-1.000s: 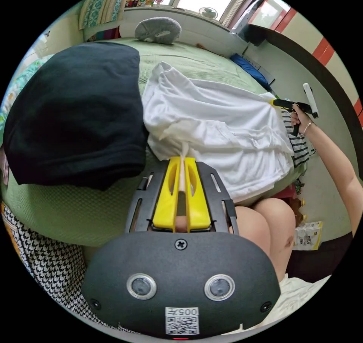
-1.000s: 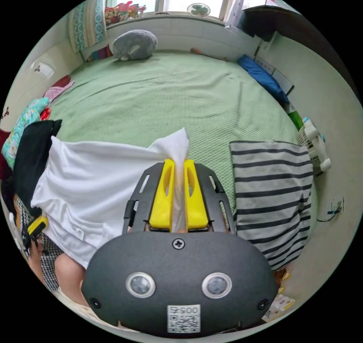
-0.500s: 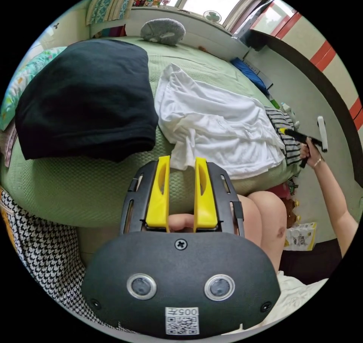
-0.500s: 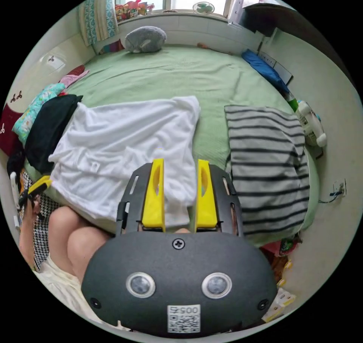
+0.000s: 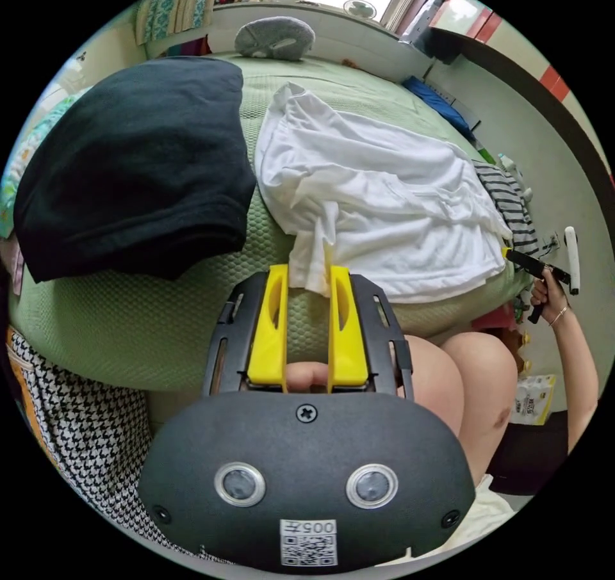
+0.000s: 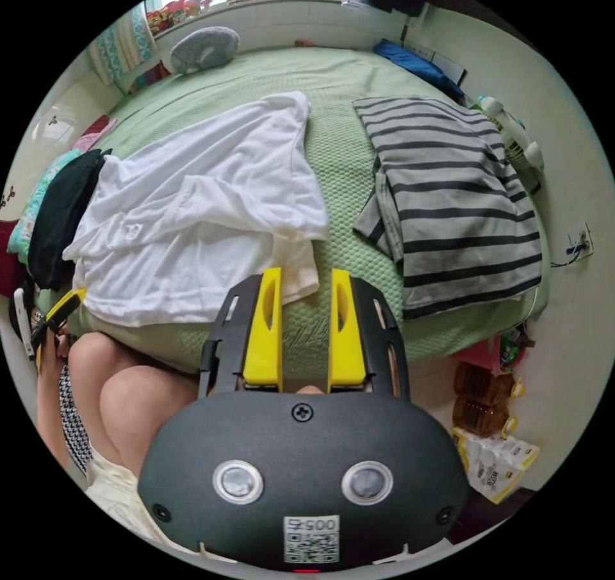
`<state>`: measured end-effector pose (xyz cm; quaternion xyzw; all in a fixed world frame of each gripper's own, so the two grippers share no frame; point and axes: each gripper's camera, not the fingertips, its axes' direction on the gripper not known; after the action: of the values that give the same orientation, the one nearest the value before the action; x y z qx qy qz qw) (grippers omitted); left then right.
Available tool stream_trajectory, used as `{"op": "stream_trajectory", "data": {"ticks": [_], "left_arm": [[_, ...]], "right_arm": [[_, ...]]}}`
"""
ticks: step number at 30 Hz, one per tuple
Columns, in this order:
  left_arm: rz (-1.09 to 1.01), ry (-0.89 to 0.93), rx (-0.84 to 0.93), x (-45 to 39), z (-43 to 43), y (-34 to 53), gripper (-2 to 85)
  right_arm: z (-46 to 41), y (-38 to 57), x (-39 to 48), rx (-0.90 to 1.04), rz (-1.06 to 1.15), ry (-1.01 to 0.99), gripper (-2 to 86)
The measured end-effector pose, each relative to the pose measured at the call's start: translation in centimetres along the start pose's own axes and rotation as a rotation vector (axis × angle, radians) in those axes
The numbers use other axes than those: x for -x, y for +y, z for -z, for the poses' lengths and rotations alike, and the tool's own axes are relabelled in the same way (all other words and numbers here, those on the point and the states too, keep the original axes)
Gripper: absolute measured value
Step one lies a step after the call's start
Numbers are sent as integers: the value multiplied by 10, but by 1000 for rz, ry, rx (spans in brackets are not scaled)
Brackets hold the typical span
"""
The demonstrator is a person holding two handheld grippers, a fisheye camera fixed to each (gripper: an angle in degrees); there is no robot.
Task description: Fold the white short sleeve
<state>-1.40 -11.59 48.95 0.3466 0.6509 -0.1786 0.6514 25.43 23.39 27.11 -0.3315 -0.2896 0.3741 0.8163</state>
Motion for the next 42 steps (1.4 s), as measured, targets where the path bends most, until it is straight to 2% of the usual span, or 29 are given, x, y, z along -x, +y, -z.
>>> {"op": "stream_trajectory", "data": {"ticks": [2,4,10,15,17,19,23,28,31,36,42], "left_arm": [[-22,-17,24,-7,4,-3,65],[-24,24,31,-10,11,-4,50],[-22,105,-35,-18,52,5,44],[-37,98,7,-21,48,21,55],[-4,69,52,-16,37,32,65],[34,31,61,-12,37,40,65],[-67,-25,-10,-20,57,42,97],[-181,17,-92,-50,69,13,144],[-237,66,-83,-71,57,-12,169],[-273,71,-81,-92,33,-47,157],[-320,70,-19,-108,6,-62,142]], "right_arm": [[6,-2,10,-13,13,17,4],[12,-3,14,11,8,38,-9],[55,15,11,-49,49,52,-15],[59,35,3,-29,13,31,-14],[44,43,2,29,-8,-26,-6],[37,47,3,69,-23,3,9],[52,45,16,43,41,-23,54],[80,28,61,-100,221,-70,84],[76,10,96,-87,293,-65,98],[58,-15,139,-32,381,-16,119],[44,-39,156,-22,355,-90,138]]}}
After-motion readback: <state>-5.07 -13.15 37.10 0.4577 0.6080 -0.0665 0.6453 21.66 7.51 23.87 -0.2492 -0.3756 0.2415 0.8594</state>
